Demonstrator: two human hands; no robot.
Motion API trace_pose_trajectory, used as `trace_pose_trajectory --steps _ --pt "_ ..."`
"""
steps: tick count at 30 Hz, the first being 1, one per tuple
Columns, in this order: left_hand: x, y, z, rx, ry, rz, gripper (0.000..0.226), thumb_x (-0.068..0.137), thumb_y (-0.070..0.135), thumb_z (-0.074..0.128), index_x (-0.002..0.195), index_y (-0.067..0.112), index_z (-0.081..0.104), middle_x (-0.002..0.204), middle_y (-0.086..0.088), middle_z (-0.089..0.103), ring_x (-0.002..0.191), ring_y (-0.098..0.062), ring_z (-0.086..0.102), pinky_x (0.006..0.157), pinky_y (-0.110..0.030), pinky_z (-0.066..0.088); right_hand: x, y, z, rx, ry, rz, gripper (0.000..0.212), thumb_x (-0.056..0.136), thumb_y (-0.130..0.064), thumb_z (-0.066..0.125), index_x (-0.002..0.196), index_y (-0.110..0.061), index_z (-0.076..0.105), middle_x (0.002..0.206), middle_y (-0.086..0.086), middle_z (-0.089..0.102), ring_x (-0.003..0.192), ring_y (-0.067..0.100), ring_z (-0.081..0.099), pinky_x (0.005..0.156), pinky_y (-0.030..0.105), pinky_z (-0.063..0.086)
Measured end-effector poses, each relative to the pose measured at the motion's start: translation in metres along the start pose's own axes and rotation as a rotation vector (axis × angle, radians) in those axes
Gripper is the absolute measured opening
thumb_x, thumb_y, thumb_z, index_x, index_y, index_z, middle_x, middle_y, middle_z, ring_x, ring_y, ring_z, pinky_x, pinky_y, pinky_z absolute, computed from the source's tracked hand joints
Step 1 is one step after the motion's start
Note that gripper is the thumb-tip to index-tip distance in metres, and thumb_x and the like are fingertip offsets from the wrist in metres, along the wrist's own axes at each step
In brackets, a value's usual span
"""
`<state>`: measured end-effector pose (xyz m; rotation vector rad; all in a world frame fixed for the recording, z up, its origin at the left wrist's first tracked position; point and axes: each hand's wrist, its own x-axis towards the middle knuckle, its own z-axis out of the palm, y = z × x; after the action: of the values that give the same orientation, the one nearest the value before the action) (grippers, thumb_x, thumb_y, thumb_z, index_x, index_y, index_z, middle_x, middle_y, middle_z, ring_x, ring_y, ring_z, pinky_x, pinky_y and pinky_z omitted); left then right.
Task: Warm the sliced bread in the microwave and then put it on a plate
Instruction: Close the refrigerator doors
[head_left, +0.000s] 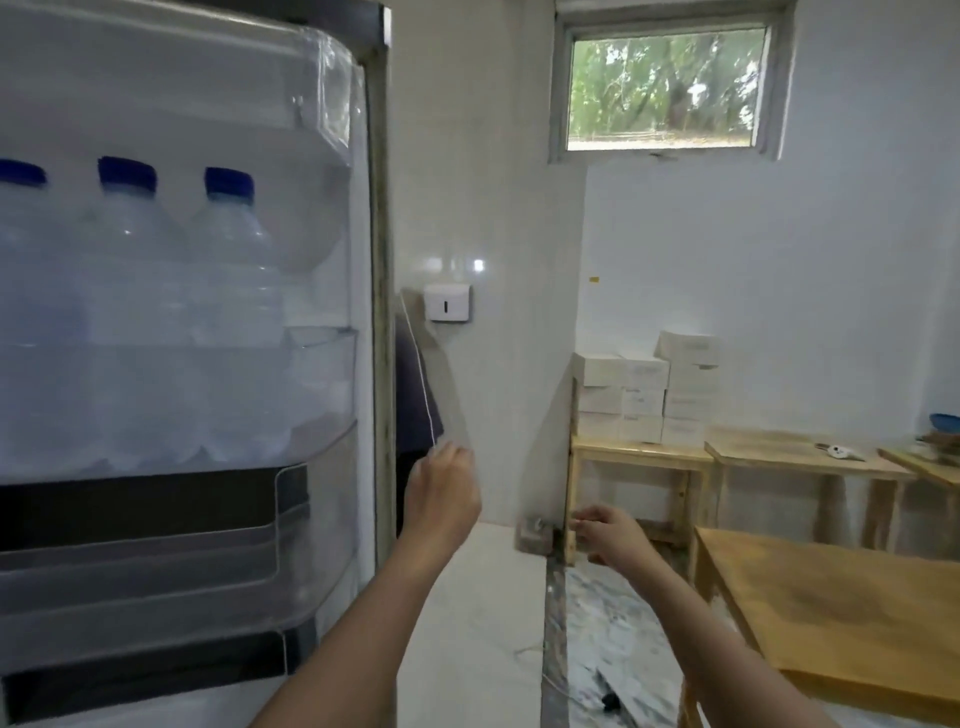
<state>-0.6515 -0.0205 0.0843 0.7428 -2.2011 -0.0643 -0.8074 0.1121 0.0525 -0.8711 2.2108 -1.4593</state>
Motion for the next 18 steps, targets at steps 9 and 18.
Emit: trace_pose_trajectory --steps 9,18 --pt "0.011 -0.04 -0.044 0.632 0.135 -0.055 0.063 0.063 0.009 0.07 0.125 0.006 0.058 0.135 -0.013 0.055 0.129 -0.027 0.049 0.108 -0.039 0.03 0.079 -0.069 0.126 0.296 -0.364 -0.161 0.012 0.096 -0.023 0.047 0.094 -0.017 0.058 0.103 0.008 0.06 0.095 0.022 0.056 0.078 0.033 0.045" --pt "-0.008 -0.051 -0.035 0.876 0.168 -0.149 0.061 0.079 0.013 0.034 0.139 0.002 0.04 0.149 -0.015 0.036 0.141 -0.024 0.03 0.116 -0.035 0.004 0.102 -0.133 0.191 0.583 -0.665 -0.247 0.032 0.1 -0.038 0.03 0.101 -0.022 0.058 0.092 -0.005 0.058 0.085 0.011 0.053 0.085 0.03 0.041"
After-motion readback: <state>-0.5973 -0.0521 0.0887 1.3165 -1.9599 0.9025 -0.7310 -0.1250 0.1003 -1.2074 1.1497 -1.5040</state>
